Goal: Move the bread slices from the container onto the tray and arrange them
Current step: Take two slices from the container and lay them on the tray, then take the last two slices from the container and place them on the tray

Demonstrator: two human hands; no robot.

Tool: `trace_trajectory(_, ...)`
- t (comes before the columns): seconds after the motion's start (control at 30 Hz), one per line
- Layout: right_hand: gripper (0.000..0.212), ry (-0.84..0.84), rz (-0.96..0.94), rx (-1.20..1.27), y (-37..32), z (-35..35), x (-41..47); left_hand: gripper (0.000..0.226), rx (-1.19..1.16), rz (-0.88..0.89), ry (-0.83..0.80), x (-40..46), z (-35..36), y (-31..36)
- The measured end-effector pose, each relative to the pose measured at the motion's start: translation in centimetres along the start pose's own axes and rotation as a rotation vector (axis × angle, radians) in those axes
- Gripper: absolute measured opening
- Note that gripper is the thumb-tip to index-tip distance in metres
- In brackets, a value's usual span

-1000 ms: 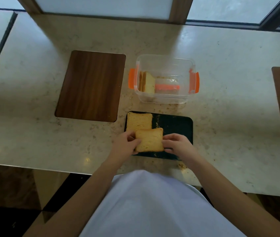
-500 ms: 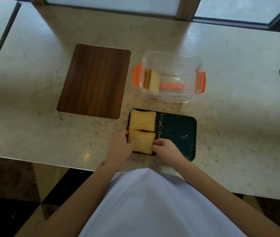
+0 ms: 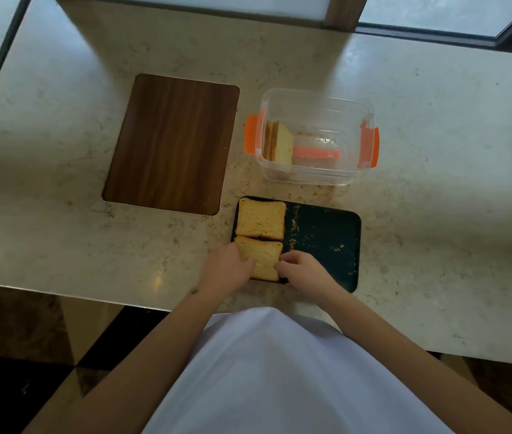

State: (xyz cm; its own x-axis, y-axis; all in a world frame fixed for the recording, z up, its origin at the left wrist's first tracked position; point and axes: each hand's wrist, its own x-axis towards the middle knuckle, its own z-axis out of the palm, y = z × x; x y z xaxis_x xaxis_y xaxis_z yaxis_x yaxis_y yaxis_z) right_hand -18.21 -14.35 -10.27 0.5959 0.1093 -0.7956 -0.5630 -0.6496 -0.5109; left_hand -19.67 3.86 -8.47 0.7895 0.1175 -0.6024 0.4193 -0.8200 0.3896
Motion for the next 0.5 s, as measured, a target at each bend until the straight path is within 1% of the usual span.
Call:
trace_trajectory(0.07, 0.035, -0.008, -0.016, -0.129, -0.4, -0.9, -0.3, 0.027, 0.226, 0.063, 0.034, -0.6, -0.8, 0.7)
trace_trajectory(0.1, 0.028, 0.013, -0.034, -0.164, -0.9, -2.0, -0.4, 0.03, 0.286, 0.129, 0.085, -0.8, -1.4, 1.3)
trace_trajectory(0.13, 0.023, 0.045, -0.053, -0.163, -1.7, -3.3, -0.5, 0.033, 0.272, 0.212, 0.149, -1.1, -2.1, 2.2)
trace_trajectory(0.2, 0.015, 0.109, -0.096, -0.083, -4.0, -6.6, -0.8, 0.034, 0.078, 0.405, 0.297, -1.5, -4.1, 4.7)
trace_trajectory(0.23, 0.013, 0.145, -0.139, -0.039, -5.5, -8.2, -1.0, 0.032, -0.04, 0.464, 0.339, -1.4, -5.2, 6.2)
trace_trajectory(0.27, 0.013, 0.189, -0.197, -0.011, -7.2, -9.8, -1.1, 0.032, -0.156, 0.483, 0.336, -0.9, -6.4, 7.7)
trace_trajectory(0.3, 0.012, 0.243, -0.261, -0.005, -8.8, -11.0, -1.1, 0.032, -0.254, 0.479, 0.296, -0.3, -7.5, 9.2)
trace_trajectory(0.37, 0.013, 0.346, -0.353, -0.028, -11.8, -12.9, -0.3, 0.033, -0.374, 0.44, 0.176, 1.6, -9.5, 12.1)
trace_trajectory(0.43, 0.021, 0.402, -0.355, -0.044, -14.1, -14.2, 1.2, 0.037, -0.418, 0.354, 0.117, 4.1, -10.8, 14.6)
trace_trajectory(0.5, 0.025, 0.401, -0.302, -0.048, -15.5, -14.9, 3.2, 0.033, -0.427, 0.269, 0.13, 6.4, -11.7, 16.6)
